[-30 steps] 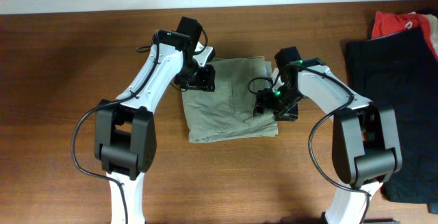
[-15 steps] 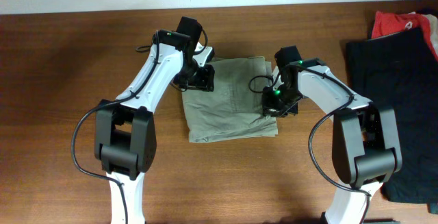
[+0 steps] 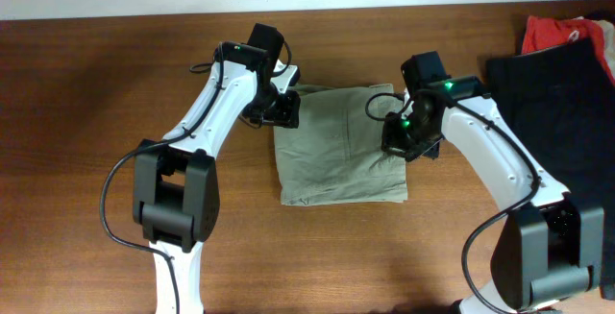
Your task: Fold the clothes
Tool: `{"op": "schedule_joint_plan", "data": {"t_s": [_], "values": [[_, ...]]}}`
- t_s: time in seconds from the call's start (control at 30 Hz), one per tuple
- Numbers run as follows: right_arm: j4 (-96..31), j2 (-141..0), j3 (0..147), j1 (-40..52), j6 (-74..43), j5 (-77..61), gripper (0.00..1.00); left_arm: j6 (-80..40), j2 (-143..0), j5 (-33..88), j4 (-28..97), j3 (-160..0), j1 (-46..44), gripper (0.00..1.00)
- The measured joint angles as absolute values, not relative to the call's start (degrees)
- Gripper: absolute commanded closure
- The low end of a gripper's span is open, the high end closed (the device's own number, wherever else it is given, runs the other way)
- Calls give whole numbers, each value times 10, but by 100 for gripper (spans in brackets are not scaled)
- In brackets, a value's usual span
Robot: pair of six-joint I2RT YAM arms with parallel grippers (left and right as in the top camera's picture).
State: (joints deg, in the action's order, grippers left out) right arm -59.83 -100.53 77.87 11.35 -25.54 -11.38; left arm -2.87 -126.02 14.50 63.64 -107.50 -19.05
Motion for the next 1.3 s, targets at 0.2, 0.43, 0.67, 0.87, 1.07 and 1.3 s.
{"op": "schedule_joint_plan", "data": {"t_s": [0.2, 0.43, 0.67, 0.87, 1.07, 1.3], "values": [[-570, -1014, 705, 114, -291, -84, 96, -29, -1260, 145, 636, -1075, -190, 49], [-573, -1014, 667, 114, -347, -39, 46, -29, -1260, 145, 636, -1075, -190, 48], [-657, -1016, 719, 56, -346, -15, 37, -29, -1260, 145, 634, -1075, -190, 64], [-459, -1016, 770, 21, -229, -179, 96, -31, -1260, 158, 596, -1074, -190, 99], [-338, -1060, 771, 43, -228, -196, 96, -31, -1260, 206, 505, -1074, -199, 99], [-274, -1148, 771, 42, -228, -196, 96, -38, -1314, 206, 466, -1074, -230, 99]]}}
